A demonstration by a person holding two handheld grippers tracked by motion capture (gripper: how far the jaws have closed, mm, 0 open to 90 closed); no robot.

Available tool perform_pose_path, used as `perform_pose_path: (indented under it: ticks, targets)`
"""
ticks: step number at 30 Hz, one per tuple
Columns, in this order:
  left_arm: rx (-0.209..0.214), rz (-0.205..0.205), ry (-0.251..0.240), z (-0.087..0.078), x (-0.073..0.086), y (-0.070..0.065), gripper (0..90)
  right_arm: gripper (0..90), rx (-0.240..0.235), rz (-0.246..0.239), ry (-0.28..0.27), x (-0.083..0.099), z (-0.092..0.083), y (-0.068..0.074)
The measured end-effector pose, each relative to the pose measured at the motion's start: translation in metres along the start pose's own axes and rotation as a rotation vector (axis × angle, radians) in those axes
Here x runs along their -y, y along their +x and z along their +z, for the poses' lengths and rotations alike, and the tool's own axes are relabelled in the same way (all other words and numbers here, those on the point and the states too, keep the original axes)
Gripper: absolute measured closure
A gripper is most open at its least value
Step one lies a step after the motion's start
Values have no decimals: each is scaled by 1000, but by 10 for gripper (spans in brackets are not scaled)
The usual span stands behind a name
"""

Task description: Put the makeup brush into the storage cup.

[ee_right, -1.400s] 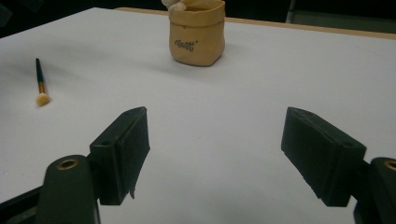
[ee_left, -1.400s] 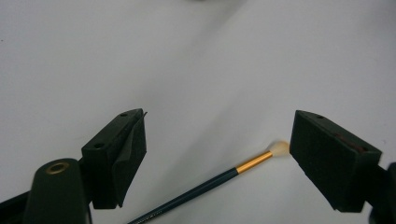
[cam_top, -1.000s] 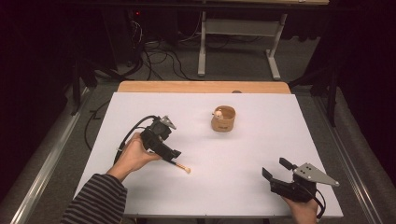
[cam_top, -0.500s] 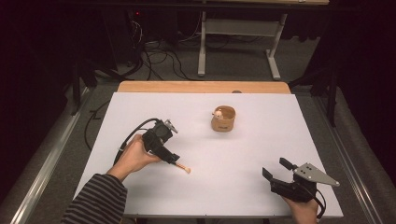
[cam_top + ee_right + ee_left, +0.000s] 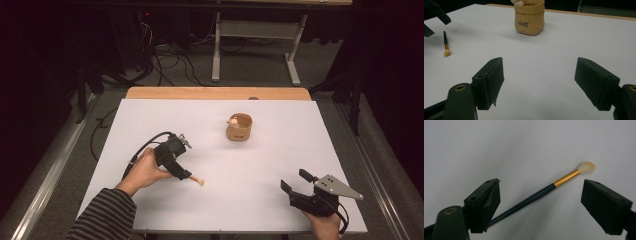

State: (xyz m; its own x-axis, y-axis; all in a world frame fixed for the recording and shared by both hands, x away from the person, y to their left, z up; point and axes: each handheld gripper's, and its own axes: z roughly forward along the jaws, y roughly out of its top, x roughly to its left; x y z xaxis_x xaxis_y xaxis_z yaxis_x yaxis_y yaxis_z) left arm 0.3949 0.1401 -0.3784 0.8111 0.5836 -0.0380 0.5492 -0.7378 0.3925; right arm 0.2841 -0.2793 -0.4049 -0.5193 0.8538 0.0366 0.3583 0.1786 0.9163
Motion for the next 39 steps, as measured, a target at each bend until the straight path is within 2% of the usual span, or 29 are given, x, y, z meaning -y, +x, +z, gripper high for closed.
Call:
perform_pose_path:
  ticks: [7,17,25,39]
  targets:
    - [10,13,17,7,4,0,161,252,1,0,0,0,0,0]
    - [3,16,42,15,9,3,161,254,2,1,0,0,0,0]
    - [-8,41,68,21,8,2,163,255,4,2,1,0,0,1]
    - [-1,46,94,29,7,5,171,258,5,-1,-1,0,0,0]
